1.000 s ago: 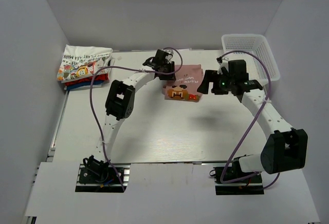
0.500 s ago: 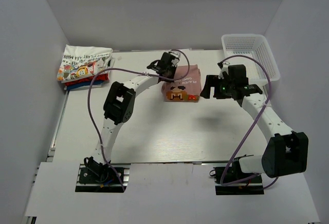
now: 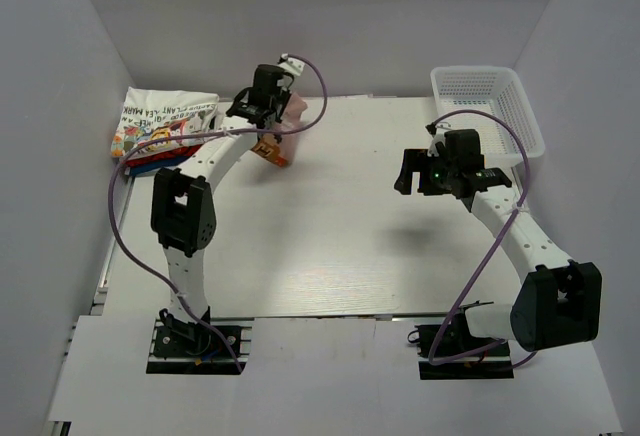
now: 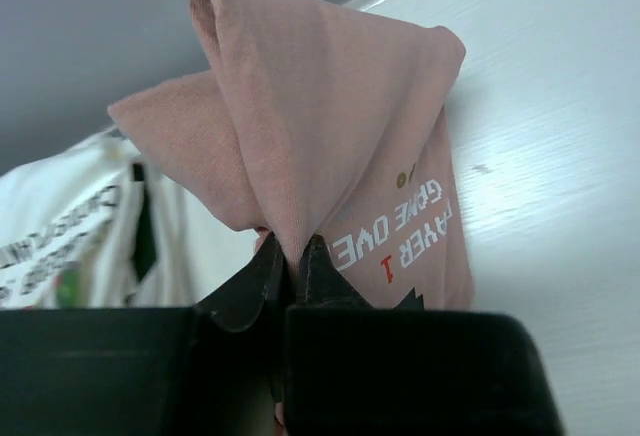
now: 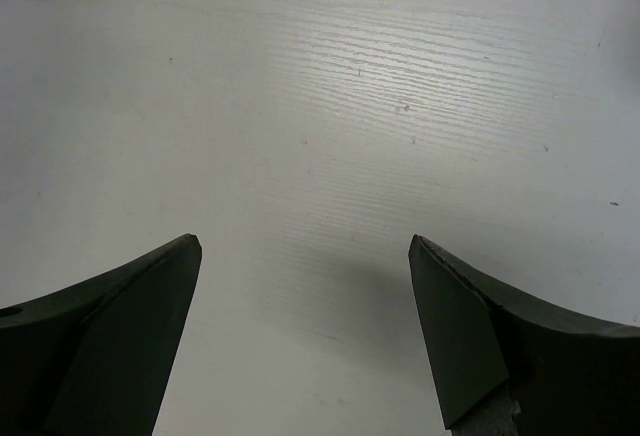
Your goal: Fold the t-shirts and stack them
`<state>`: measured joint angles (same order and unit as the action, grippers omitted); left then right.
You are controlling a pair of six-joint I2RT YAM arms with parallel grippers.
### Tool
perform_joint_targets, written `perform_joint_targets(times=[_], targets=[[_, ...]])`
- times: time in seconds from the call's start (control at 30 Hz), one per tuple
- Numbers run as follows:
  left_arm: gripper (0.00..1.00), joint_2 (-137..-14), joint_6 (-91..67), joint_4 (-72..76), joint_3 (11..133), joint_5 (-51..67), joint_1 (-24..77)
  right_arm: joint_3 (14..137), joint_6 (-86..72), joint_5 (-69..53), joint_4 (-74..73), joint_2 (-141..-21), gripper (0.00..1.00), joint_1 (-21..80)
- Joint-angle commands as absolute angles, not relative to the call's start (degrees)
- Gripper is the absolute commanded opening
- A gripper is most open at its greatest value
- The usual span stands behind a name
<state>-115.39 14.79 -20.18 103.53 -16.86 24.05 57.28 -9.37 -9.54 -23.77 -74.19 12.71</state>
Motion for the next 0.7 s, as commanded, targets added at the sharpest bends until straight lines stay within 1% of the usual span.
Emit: perform_joint_targets(times=[0.0,0.27,0.37,0.57,0.67], targets=[[0.0,-111.9,22.5,-20.9,104.6,-18.0,19.7,57.0,-8.3,-8.3,-21.8,-72.6,0.9,12.5],[0.0,-110.8,28.6,-28.3,113.4,-8.6,9.7,57.2,-8.2,-7.9,-21.8,-73.5,0.9,12.5],[0.0,-110.1,29.1,-32.2,117.1,-5.6,8.0,57.5,-8.1,-8.4,-21.9,-74.4,0.9,12.5],[0.0,-107.4,29.6,-34.5,118.2,-5.2,5.9,57.1,-8.3,-9.1,-21.8,-75.5,0.9,12.6],[0.0,-106.7,29.6,-37.0,120.6,-2.6,5.4,56.7,-8.4,-9.7,-21.7,-76.0,0.9,12.5]])
